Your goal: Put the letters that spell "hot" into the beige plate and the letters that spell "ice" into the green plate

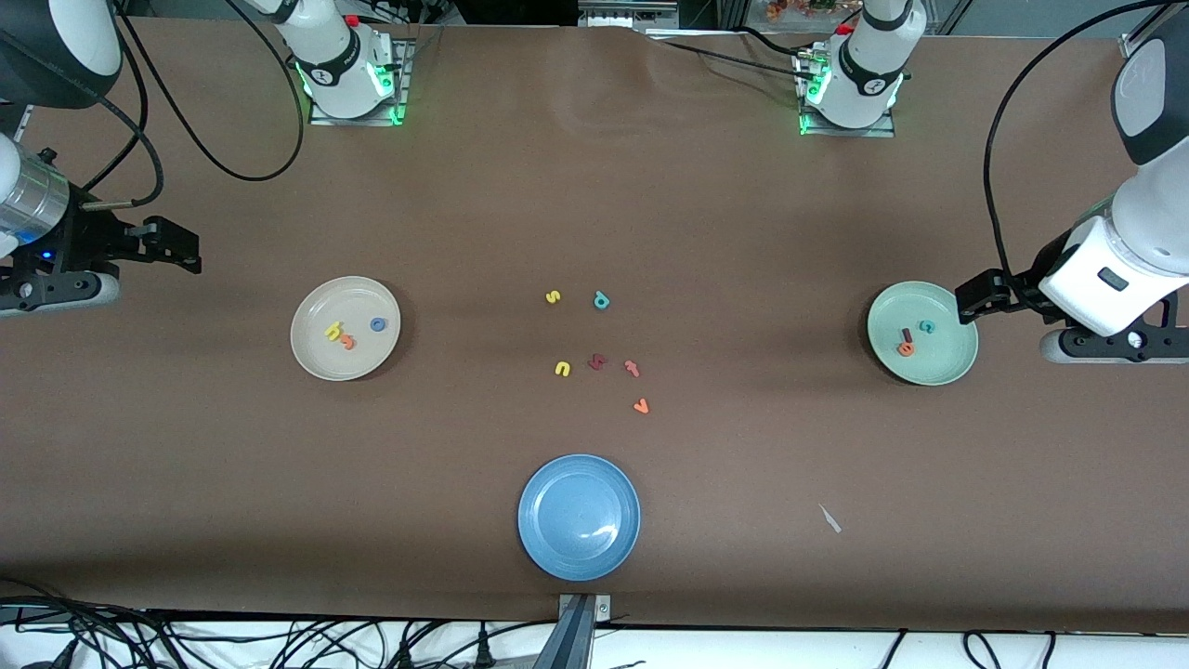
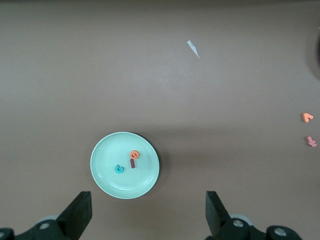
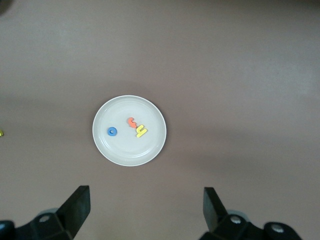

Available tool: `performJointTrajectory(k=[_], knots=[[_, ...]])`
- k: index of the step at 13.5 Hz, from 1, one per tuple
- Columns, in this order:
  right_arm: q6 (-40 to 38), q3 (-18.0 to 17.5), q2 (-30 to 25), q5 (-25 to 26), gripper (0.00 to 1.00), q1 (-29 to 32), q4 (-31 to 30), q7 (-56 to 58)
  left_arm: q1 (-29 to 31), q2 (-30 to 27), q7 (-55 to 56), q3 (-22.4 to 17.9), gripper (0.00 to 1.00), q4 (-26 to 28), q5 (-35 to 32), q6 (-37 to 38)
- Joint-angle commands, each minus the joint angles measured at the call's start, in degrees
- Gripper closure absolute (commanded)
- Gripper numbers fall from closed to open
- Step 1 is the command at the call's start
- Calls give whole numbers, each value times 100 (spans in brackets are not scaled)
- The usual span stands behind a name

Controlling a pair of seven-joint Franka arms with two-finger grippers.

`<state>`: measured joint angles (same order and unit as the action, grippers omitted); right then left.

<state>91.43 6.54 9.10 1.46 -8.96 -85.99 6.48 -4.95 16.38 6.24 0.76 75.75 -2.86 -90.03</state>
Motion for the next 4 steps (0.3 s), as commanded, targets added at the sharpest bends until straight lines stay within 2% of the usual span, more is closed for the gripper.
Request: performJointTrajectory(k=[1,4], knots=[[-55,-13,56,39,0,26,161,-68,38,-108,-35,-32,0,159,-30,-50],[-55,-13,56,39,0,61,161,-68,38,-73,-96,-41,0,159,-39,-6]])
